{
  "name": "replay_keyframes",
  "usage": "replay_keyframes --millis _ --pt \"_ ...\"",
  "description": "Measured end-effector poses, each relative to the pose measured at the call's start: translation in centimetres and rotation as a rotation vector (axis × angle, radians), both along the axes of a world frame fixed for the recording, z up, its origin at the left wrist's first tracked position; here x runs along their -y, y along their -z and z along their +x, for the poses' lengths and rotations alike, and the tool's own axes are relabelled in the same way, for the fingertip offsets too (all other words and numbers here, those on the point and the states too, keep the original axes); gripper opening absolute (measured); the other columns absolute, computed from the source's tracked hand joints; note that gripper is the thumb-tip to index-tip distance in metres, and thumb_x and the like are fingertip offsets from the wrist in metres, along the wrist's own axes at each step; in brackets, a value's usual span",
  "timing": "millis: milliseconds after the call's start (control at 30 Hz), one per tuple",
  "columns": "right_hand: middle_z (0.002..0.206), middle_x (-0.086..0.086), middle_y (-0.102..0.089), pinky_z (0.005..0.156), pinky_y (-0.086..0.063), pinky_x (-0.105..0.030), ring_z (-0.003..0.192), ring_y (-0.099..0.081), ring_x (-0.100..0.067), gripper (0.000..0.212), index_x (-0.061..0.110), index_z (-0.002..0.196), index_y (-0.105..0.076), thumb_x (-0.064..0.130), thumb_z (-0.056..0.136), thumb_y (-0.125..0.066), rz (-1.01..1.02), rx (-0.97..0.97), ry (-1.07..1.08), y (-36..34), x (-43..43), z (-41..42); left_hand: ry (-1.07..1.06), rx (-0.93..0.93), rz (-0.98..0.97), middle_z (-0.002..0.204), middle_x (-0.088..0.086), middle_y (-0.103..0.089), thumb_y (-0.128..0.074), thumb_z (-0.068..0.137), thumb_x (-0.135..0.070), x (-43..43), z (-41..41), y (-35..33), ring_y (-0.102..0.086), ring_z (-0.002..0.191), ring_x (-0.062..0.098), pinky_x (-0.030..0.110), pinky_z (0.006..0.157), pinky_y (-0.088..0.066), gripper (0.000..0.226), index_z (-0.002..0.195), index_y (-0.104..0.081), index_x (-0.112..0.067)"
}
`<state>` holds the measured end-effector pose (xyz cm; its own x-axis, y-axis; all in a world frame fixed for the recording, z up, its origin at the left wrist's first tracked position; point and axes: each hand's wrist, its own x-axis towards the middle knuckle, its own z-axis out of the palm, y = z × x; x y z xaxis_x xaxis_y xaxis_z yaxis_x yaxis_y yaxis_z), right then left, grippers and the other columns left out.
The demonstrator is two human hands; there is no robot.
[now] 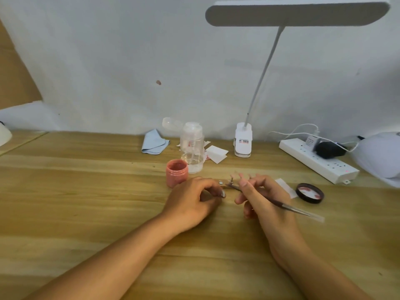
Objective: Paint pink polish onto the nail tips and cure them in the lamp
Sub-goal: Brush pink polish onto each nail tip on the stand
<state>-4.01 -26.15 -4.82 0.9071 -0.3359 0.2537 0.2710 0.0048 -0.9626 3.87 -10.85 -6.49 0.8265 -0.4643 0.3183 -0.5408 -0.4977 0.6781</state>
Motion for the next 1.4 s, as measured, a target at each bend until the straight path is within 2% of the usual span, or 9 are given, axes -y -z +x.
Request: replay_keyframes --millis 233,400,467,533,667,800,967,1133,1400 --pt "0.071 -0.004 -0.068 0.047 -0.048 -0.022 0.054 -0.054 -0.008 0.012 0.006 0.090 -0.054 0.008 0.088 -0.066 -0.013 -0.007 0.057 0.42 -0.16 0.30 -0.004 -0.005 0.008 0.090 -0.018 -0.070 -0.073 0.084 -0.026 -0.06 0.12 -0.03 -0.052 0.060 -0.007 0.019 0.061 -0.035 0.021 0.077 -0.066 -0.044" --pt "0.077 -0.006 -0.074 0.050 -0.051 -0.024 0.055 -0.061 -0.016 0.013 0.009 0.096 -0.053 0.019 0.093 -0.061 -0.006 -0.032 0.016 0.13 -0.25 0.28 -0.008 -0.009 0.002 0.083 -0.020 -0.068 -0.073 0.084 -0.026 -0.02 0.20 0.07 -0.052 0.059 -0.008 0.019 0.060 -0.034 0.020 0.077 -0.066 -0.043" --pt "0.079 -0.007 -0.075 0.052 -0.053 -0.023 0.057 -0.063 -0.017 0.011 0.006 0.097 -0.054 0.015 0.093 -0.060 -0.033 -0.030 -0.009 0.03 -0.36 0.20 -0.010 -0.009 0.008 0.082 -0.021 -0.066 -0.072 0.085 -0.025 -0.02 0.22 0.06 -0.052 0.058 -0.009 0.019 0.059 -0.034 0.023 0.075 -0.065 -0.044" --pt "0.076 -0.009 -0.074 0.051 -0.051 -0.022 0.053 -0.059 -0.014 0.010 0.003 0.094 -0.056 0.011 0.092 -0.062 -0.037 -0.018 -0.020 0.05 -0.41 0.10 -0.010 -0.007 0.015 0.084 -0.020 -0.067 -0.071 0.085 -0.024 -0.05 0.25 0.06 -0.052 0.059 -0.008 0.020 0.060 -0.034 0.025 0.074 -0.063 -0.045" --pt "0.065 -0.012 -0.069 0.046 -0.047 -0.021 0.046 -0.055 -0.015 0.022 0.004 0.085 -0.058 0.024 0.090 -0.064 -0.005 -0.009 0.036 -0.08 -0.29 0.15 -0.006 -0.005 0.013 0.090 -0.016 -0.070 -0.071 0.085 -0.023 -0.05 0.31 0.09 -0.051 0.060 -0.007 0.019 0.063 -0.035 0.022 0.077 -0.066 -0.043" --pt "0.068 -0.014 -0.071 0.046 -0.048 -0.022 0.047 -0.056 -0.016 0.016 0.008 0.088 -0.046 0.014 0.094 -0.060 -0.002 -0.027 0.029 0.17 -0.24 0.27 -0.009 -0.006 0.006 0.091 -0.016 -0.070 -0.072 0.084 -0.023 -0.08 0.29 0.11 -0.052 0.060 -0.006 0.020 0.063 -0.035 0.021 0.077 -0.067 -0.043" --pt "0.068 -0.013 -0.071 0.047 -0.046 -0.018 0.048 -0.056 -0.013 0.019 0.002 0.081 -0.047 0.008 0.093 -0.060 -0.102 -0.051 0.009 0.28 -0.19 0.19 -0.007 -0.010 0.003 0.090 -0.016 -0.070 -0.073 0.084 -0.023 -0.07 0.28 0.15 -0.052 0.058 -0.008 0.019 0.061 -0.035 0.014 0.084 -0.072 -0.037" --pt "0.068 -0.007 -0.072 0.053 -0.048 -0.021 0.050 -0.057 -0.010 0.018 0.005 0.081 -0.049 0.012 0.091 -0.063 -0.232 -0.114 0.027 0.36 -0.39 0.27 -0.017 -0.011 0.007 0.083 -0.018 -0.067 -0.073 0.084 -0.024 -0.02 0.30 0.11 -0.051 0.056 -0.007 0.019 0.059 -0.033 0.013 0.083 -0.072 -0.037" --pt "0.068 -0.007 -0.072 0.050 -0.047 -0.022 0.047 -0.056 -0.010 0.019 0.009 0.080 -0.048 0.013 0.090 -0.063 -0.252 -0.129 0.063 0.17 -0.33 0.13 -0.014 -0.011 0.003 0.081 -0.020 -0.065 -0.074 0.084 -0.025 -0.02 0.28 0.16 -0.052 0.057 -0.008 0.017 0.057 -0.032 0.013 0.082 -0.072 -0.038"
